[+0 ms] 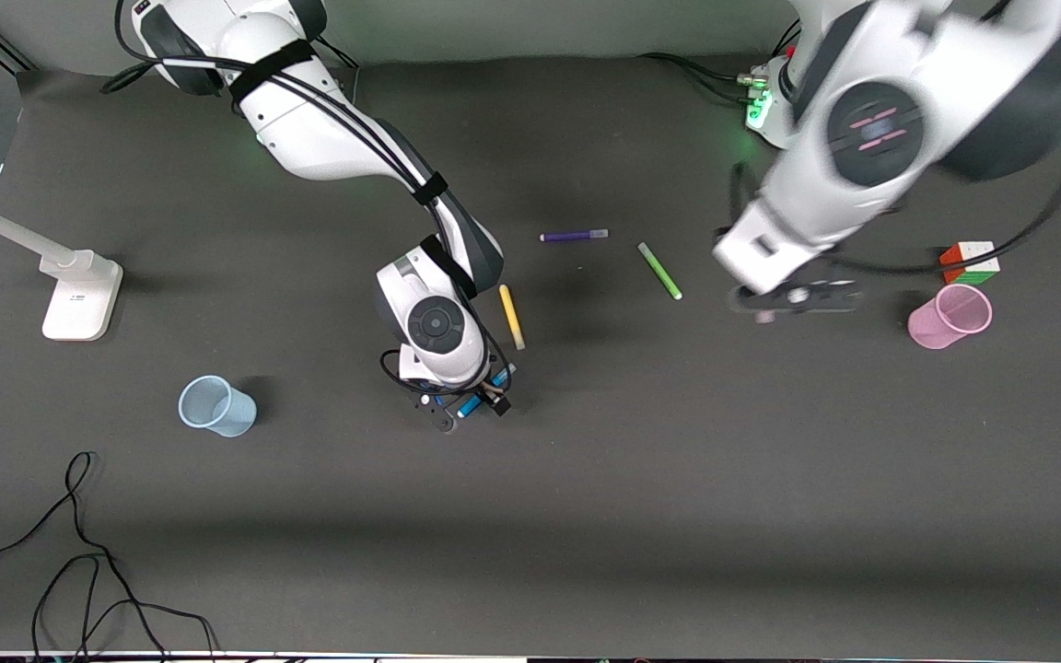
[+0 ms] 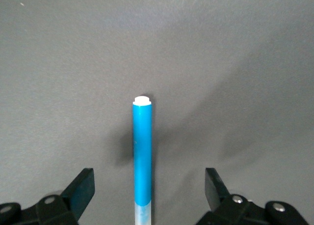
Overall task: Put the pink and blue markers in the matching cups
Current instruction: 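Lift the pink marker with the left gripper while the right gripper grasps blue, then carry the pink marker with the left gripper over the pink cup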
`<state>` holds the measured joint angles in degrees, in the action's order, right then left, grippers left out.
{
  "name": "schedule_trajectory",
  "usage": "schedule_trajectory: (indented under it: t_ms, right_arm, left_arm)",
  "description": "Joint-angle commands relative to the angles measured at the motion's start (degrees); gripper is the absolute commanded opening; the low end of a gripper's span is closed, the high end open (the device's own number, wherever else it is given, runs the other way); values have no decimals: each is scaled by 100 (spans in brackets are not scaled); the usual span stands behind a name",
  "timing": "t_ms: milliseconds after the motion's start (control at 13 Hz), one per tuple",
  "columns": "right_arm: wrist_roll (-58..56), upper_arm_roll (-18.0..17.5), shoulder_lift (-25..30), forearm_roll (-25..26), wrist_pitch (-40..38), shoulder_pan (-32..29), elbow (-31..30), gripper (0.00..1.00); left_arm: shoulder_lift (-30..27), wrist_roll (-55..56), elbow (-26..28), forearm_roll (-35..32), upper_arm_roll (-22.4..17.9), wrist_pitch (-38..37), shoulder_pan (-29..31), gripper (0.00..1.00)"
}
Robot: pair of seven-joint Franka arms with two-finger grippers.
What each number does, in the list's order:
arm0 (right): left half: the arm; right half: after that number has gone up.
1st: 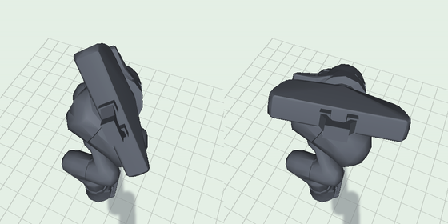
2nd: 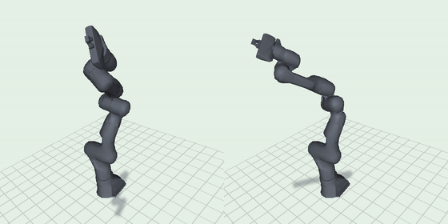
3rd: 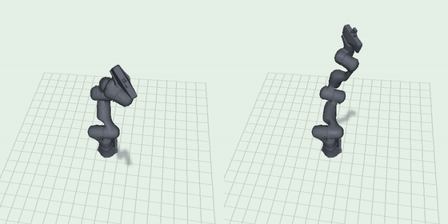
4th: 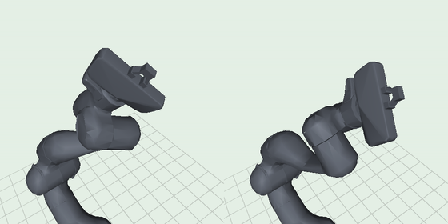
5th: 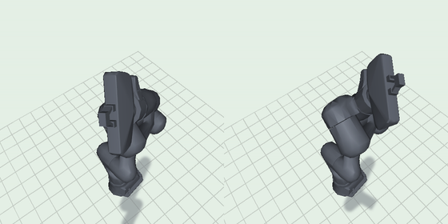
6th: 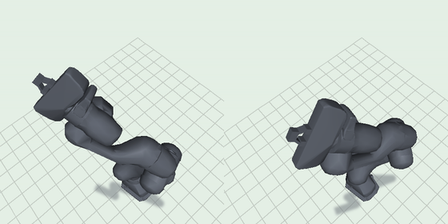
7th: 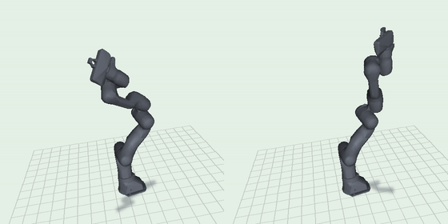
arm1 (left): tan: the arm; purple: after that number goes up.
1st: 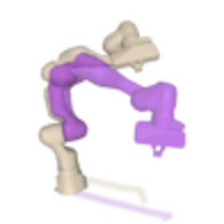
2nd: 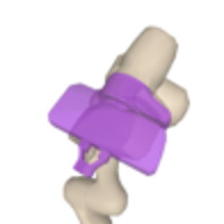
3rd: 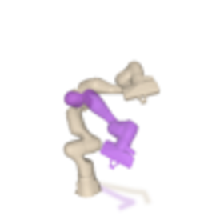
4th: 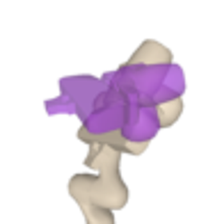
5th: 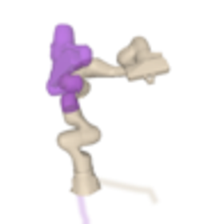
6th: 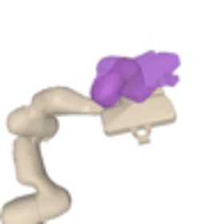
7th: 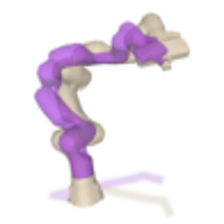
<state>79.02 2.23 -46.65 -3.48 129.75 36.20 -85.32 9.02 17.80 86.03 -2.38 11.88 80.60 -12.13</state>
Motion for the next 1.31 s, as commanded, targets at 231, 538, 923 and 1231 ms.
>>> schedule_trajectory:
  t_ms: [231, 538, 923, 1231]
  right_arm:
    - [122, 24, -230, -109, 112, 89, 164, 91]
    - [113, 15, -230, -109, 112, 89, 173, 59]
    - [25, 24, -204, -100, 103, 81, 173, 27]
    - [-1, 24, -143, -100, 77, 37, 191, 12]
  left_arm:
    - [-339, -2741, -16, -683, 8, -194, 754, 0]
    - [-383, -5019, 220, -720, 17, 323, 1483, 0]
    - [-970, -6549, 1508, -27, 17, 1359, 2476, 0]
    - [-2113, -7289, 3495, 465, -167, 2598, 2847, 0]
